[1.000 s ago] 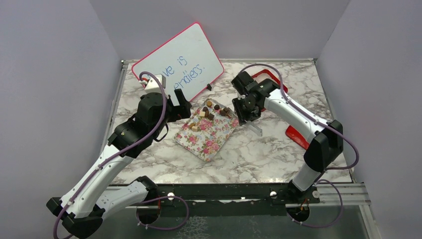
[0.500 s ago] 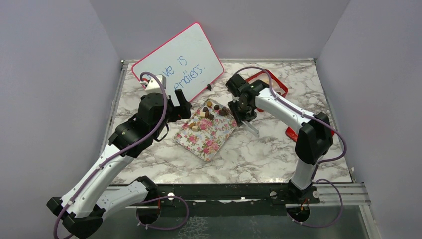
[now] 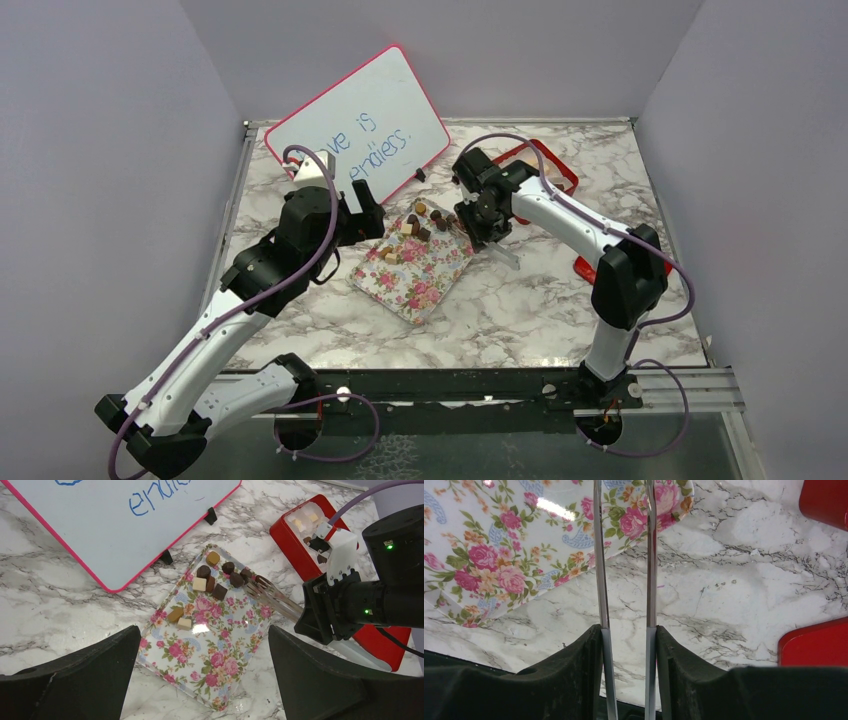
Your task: Pack the chocolate
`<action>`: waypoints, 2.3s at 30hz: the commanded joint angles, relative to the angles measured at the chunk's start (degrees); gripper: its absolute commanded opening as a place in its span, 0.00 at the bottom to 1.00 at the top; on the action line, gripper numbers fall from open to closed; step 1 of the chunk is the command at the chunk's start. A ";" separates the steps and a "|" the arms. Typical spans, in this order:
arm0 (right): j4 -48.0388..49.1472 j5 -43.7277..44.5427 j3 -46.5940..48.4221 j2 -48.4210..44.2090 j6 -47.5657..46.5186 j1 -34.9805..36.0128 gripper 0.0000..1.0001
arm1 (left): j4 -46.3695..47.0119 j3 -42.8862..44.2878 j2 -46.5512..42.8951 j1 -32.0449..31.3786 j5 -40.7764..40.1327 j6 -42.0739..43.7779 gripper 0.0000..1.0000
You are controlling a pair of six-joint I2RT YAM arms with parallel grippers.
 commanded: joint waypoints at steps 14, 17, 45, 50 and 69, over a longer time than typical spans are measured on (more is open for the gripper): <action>0.23 1.56 1.94 -1.60 -0.99 0.03 0.27 | 1.40 -0.20 -0.67 0.25 -1.10 0.45 0.99; -0.35 0.74 1.81 -2.65 0.12 -0.02 0.25 | 1.46 -0.10 -0.31 0.24 -1.10 0.50 0.99; -7.93 -1.51 11.82 -5.56 5.05 -12.47 0.23 | 1.88 0.07 0.87 0.27 -0.27 0.11 0.99; -7.38 -3.26 10.37 -5.38 3.54 -18.31 0.23 | 1.80 0.07 0.66 0.18 -0.74 0.50 0.99; -1.89 -6.32 9.81 1.25 1.85 -24.59 0.29 | 1.79 1.54 2.35 0.22 0.04 1.11 0.99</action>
